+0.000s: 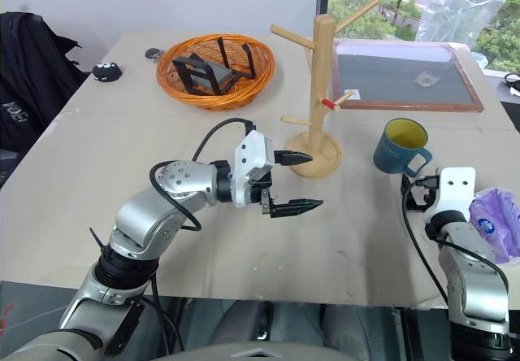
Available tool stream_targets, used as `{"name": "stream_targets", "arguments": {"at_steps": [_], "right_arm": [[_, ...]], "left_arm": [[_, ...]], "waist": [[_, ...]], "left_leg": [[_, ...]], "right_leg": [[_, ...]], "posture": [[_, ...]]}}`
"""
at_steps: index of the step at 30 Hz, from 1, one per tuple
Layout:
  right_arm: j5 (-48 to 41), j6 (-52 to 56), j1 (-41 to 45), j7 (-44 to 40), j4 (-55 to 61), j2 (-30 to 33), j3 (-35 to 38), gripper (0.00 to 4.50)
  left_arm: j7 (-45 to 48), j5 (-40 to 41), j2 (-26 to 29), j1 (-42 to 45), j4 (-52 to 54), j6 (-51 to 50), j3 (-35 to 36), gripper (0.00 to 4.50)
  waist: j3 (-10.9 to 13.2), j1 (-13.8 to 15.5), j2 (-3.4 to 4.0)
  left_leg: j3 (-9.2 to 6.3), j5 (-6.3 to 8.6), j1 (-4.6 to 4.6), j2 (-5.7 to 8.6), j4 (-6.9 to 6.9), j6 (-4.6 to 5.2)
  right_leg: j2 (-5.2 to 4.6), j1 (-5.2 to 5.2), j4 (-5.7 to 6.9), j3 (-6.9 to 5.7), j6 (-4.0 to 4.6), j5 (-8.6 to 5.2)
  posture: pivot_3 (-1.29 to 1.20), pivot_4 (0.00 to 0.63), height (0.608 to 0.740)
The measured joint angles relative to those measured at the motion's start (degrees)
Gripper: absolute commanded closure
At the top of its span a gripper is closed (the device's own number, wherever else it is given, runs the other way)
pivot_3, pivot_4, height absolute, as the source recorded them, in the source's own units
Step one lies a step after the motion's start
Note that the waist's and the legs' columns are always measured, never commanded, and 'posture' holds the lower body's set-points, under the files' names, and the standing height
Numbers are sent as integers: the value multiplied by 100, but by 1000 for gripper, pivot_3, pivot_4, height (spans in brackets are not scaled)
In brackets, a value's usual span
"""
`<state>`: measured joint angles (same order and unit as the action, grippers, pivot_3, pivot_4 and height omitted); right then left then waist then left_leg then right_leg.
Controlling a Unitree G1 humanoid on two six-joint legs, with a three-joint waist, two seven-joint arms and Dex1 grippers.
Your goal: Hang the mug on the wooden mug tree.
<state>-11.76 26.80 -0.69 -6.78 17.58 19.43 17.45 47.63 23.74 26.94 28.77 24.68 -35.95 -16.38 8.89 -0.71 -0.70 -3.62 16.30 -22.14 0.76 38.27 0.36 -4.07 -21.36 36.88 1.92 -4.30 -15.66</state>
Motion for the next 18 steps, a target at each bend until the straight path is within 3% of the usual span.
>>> {"name": "stream_targets", "arguments": {"at_steps": [12, 16, 18], "right_arm": [[220, -523, 585, 211, -926, -163, -6, 51], [222, -622, 722, 215, -1161, -190, -15, 1619], [213, -707, 786, 210, -1275, -227, -15, 2666]], "left_arm": [[-801, -462, -101, 26, 161, -270, -1, 0], [-839, -479, -129, 28, 163, -309, -4, 0], [-860, -480, -139, 29, 165, -328, -4, 0]], "waist": [[0, -8, 1], [0, -7, 1], [0, -8, 1]], "left_leg": [[14, 0, 1, 0, -2, 1], [20, 0, 1, 0, -2, 1], [20, 0, 1, 0, -2, 1]], "right_leg": [[1, -10, 9, 17, 0, 0], [1, -13, 13, 23, 0, 1], [1, -13, 13, 23, 0, 1]], "posture": [[0, 150, 737], [0, 150, 737], [0, 150, 737]]}}
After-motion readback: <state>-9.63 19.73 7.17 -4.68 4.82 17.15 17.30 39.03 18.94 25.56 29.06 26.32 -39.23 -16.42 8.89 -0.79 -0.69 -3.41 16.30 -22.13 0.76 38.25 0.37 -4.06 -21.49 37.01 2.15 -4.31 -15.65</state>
